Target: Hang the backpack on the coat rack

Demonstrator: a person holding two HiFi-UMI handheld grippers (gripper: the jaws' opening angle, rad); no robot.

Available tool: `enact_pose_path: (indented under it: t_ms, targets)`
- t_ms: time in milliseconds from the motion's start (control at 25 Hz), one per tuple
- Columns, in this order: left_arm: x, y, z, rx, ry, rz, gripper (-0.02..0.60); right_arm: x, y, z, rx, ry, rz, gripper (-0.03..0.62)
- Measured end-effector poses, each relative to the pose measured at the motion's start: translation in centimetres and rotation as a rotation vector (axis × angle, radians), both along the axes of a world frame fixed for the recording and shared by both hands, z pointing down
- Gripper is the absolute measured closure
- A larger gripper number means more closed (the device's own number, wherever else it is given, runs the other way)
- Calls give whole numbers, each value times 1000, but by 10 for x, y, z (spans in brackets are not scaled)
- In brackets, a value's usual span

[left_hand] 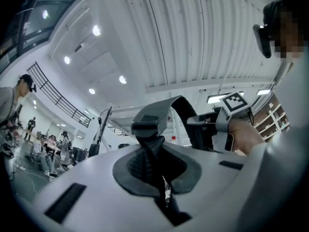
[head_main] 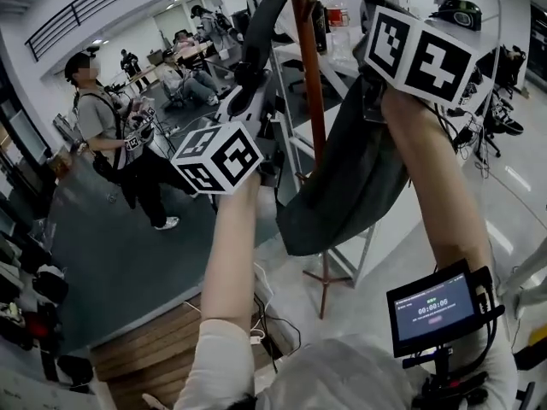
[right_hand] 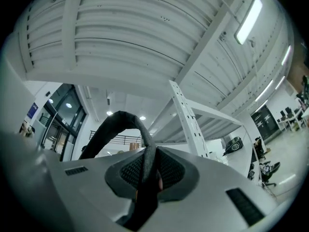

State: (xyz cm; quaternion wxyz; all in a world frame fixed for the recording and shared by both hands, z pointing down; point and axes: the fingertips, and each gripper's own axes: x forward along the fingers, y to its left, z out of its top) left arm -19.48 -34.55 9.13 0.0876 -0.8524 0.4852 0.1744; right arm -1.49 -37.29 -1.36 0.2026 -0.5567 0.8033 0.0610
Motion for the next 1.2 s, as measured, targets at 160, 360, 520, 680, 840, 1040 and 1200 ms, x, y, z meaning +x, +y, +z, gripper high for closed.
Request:
enact_pose_path:
  t_ms: [160, 360, 520, 680, 840, 1040, 1200]
  targets:
    - [-7, -26, 10, -76, 15, -14, 577, -12, -20, 7, -28, 69, 27, 549]
    - [-16, -56, 34, -166, 2, -29, 577, -27, -51, 30, -92, 114, 43, 549]
    - [-18, -66, 61, -247, -10, -40, 577, -30, -68, 57, -148, 122, 41, 549]
    - [-5, -72, 88, -275, -99, -16, 577, -33, -75, 81, -155, 126, 40, 549]
    - [24, -71, 111, -266, -228, -1, 577, -38, -65, 85, -90, 144, 36, 549]
    - [39, -67, 129, -269, -206, 54, 577, -39, -48, 91, -10, 133, 2, 549]
    - [46, -60, 133, -240, -208, 65, 577, -39, -40, 92, 51, 118, -18, 548]
